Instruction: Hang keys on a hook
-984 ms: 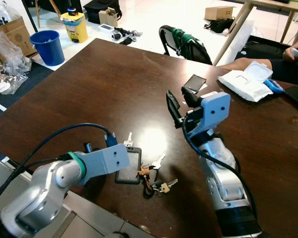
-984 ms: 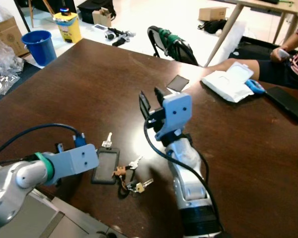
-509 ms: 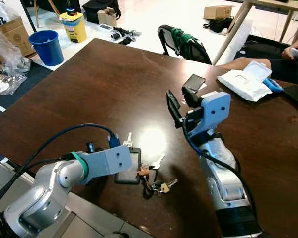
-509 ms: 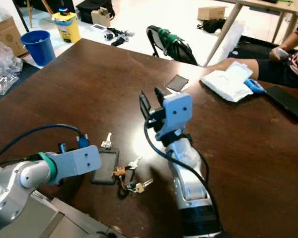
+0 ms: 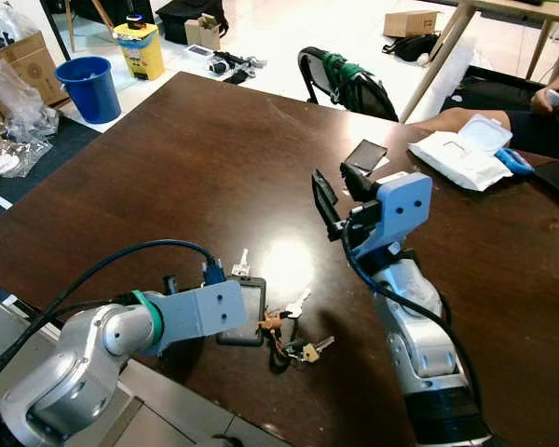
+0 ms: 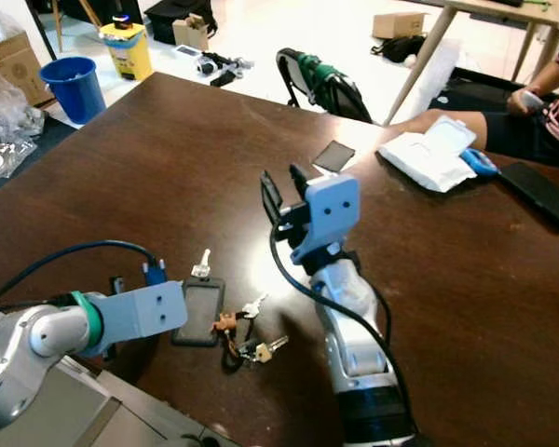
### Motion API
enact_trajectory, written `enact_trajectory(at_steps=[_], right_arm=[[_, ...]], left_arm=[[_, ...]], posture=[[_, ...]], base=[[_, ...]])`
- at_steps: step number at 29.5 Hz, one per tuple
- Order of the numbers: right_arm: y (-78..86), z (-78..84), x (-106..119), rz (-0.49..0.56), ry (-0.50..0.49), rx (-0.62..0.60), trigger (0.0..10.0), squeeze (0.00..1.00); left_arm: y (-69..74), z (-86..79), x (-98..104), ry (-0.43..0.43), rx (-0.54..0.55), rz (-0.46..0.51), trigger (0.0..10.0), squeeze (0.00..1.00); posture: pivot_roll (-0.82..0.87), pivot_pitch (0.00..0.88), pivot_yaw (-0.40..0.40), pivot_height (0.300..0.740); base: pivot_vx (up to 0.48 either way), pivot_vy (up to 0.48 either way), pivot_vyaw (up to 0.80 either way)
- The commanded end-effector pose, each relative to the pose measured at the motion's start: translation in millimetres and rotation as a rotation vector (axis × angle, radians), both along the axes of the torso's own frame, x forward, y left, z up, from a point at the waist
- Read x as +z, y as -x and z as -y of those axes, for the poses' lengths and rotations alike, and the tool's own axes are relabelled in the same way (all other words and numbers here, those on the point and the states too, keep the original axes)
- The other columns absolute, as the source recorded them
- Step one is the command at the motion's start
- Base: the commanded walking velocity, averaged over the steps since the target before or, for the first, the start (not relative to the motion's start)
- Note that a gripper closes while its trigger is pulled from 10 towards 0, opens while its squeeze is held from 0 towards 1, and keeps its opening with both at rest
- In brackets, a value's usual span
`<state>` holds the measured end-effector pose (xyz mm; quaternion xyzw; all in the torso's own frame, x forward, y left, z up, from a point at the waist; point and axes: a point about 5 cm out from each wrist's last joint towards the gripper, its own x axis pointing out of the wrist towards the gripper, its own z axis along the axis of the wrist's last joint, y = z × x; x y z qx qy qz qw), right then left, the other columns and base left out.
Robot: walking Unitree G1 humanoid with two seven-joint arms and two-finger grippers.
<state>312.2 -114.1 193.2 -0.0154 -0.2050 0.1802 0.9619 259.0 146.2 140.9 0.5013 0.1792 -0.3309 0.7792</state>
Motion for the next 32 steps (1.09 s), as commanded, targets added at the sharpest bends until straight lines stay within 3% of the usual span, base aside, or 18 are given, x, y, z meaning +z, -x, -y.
enact_trajectory(at_steps=[1, 17, 18, 20, 21, 22, 24, 25, 29, 30, 32], right_arm=[[0.8, -1.1, -2, -0.005, 0.000, 0.005, 10.0, 0.00], [1.3, -1.4, -2, -0.005, -0.001, 0.006, 10.0, 0.00], [1.3, -1.5, -2, -0.005, -0.001, 0.006, 10.0, 0.00], [1.3, -1.5, -2, -0.005, -0.001, 0.006, 10.0, 0.00], [1.3, -1.5, -2, -0.006, -0.001, 0.006, 10.0, 0.00], [1.4, -1.5, -2, -0.006, -0.002, 0.006, 10.0, 0.00], [1.4, -1.4, -2, -0.006, -0.002, 0.006, 10.0, 0.00], [1.5, -1.4, -2, -0.006, -0.002, 0.006, 10.0, 0.00], [1.4, -1.5, -2, -0.006, -0.002, 0.006, 10.0, 0.00], [1.4, -1.5, -2, -0.006, -0.003, 0.006, 10.0, 0.00], [1.3, -1.4, -2, -0.006, -0.003, 0.006, 10.0, 0.00]], left_arm=[[-1.5, 1.3, -6, -0.032, 0.000, 0.004, 10.0, 0.00], [-9.4, 5.3, -11, -0.040, 0.032, 0.034, 9.7, 0.00], [-10.3, 5.6, -12, -0.039, 0.035, 0.039, 8.1, 0.00], [-10.3, 5.6, -12, -0.039, 0.035, 0.039, 8.1, 0.00], [-11.0, 5.8, -12, -0.038, 0.039, 0.043, 6.4, 0.00], [-11.6, 5.7, -12, -0.037, 0.045, 0.049, 5.4, 0.00], [-12.0, 5.6, -13, -0.037, 0.050, 0.053, 5.4, 0.00], [-12.3, 5.4, -13, -0.036, 0.057, 0.058, 4.5, 0.00], [-12.7, 5.0, -13, -0.036, 0.064, 0.064, 4.0, 0.00], [-13.0, 4.3, -12, -0.039, 0.072, 0.073, 2.2, 0.00], [-13.3, 3.3, -11, -0.041, 0.080, 0.082, 1.6, 0.00]], posture=[[0.11, 0.010, 0.126, 0.740], [0.10, 0.012, 0.127, 0.740], [0.10, 0.012, 0.127, 0.740], [0.10, 0.012, 0.127, 0.740], [0.10, 0.012, 0.127, 0.740], [0.10, 0.015, 0.127, 0.740], [0.11, 0.018, 0.127, 0.740], [0.11, 0.018, 0.127, 0.740], [0.11, 0.019, 0.127, 0.740], [0.11, 0.020, 0.127, 0.740], [0.11, 0.021, 0.127, 0.740]], base=[[0.000, 0.000, 0.00], [0.000, 0.000, 0.00], [0.000, 0.000, 0.00], [0.000, 0.000, 0.00], [0.000, 0.000, 0.00], [0.000, 0.000, 0.00], [0.000, 0.000, 0.00], [0.000, 0.000, 0.00], [0.000, 0.000, 0.00], [0.000, 0.000, 0.00], [0.000, 0.000, 0.00]])
